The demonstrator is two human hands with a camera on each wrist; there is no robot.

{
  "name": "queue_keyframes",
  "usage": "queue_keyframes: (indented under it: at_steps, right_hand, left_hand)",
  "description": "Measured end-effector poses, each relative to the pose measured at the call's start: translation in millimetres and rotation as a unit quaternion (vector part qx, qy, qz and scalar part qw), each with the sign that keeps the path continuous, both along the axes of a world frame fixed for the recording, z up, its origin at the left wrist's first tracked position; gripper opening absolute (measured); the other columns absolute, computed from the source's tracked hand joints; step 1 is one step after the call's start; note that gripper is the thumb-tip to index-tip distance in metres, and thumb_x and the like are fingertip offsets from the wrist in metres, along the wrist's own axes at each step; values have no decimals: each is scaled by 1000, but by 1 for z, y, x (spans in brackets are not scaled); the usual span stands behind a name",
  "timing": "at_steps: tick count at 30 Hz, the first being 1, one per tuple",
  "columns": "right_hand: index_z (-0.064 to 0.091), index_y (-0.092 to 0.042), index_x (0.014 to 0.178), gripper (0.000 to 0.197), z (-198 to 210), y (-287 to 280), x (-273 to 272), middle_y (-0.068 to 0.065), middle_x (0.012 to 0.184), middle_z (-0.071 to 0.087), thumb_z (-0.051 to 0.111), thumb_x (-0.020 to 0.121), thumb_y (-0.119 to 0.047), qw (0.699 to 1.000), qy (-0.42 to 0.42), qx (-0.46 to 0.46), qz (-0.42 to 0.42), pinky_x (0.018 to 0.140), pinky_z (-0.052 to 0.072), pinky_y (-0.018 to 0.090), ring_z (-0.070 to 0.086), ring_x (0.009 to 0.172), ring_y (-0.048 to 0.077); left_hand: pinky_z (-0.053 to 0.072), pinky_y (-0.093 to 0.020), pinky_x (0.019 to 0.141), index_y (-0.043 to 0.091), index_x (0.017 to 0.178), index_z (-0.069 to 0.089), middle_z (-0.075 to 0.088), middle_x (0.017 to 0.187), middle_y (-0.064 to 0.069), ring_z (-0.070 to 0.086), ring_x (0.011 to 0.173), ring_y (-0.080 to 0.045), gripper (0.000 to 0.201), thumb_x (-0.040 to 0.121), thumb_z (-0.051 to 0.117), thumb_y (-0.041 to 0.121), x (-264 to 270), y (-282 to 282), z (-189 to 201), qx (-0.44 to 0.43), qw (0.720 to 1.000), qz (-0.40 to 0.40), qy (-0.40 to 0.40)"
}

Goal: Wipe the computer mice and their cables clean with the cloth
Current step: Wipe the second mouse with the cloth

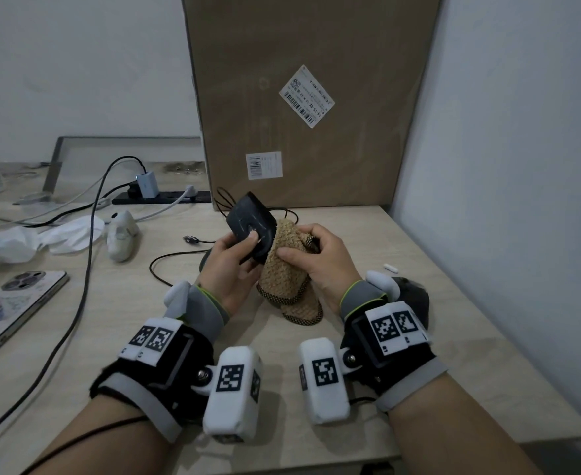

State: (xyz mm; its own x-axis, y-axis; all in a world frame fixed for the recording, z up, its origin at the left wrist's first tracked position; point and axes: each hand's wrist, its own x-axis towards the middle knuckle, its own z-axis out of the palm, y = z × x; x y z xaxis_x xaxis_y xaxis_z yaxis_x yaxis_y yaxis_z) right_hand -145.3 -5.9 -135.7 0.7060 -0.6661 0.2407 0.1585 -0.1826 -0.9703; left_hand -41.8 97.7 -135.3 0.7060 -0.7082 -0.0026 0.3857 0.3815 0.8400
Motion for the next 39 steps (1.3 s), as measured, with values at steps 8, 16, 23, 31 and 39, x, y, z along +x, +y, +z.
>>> queue_keyframes:
  at_steps: [8,16,23,31,39]
  right_hand:
    - [61,-24,110,45,0,1,1,1,111,66,80,70,-20,997,-24,-37,-59,93,52,42,61,105,16]
    - [60,-24,104,40,-2,-8,2,0,109,66,80,69,-26,990,-37,-7,-132,91,53,42,62,103,18]
    - [61,-18,95,32,3,-25,-7,8,102,69,80,72,-27,976,-59,119,-174,84,56,41,67,92,23]
    - [62,-13,107,39,0,-24,-4,8,103,70,78,74,-29,980,-40,147,-125,84,56,41,67,94,24]
    - [58,-13,112,43,-1,-9,-2,12,111,66,78,75,-19,993,17,117,-10,83,56,36,65,99,24]
  left_hand:
    - [55,-38,85,14,132,40,63,117,-13,66,98,-24,43,92,57,16,-5,-2,0,47,996,41,-67]
    - [57,-38,78,23,126,52,69,95,-3,67,84,-18,35,94,52,9,-13,3,2,60,986,-46,-149]
    - [53,-43,84,24,117,57,68,100,-10,62,92,-27,31,91,56,7,-16,8,3,142,959,-132,-207]
    - [53,-48,87,19,127,53,69,106,-12,66,94,-27,39,90,57,5,-16,6,1,119,969,-105,-191]
    - [58,-34,81,13,135,48,65,121,-12,65,106,-24,42,93,53,10,-9,2,-2,26,996,-33,-82]
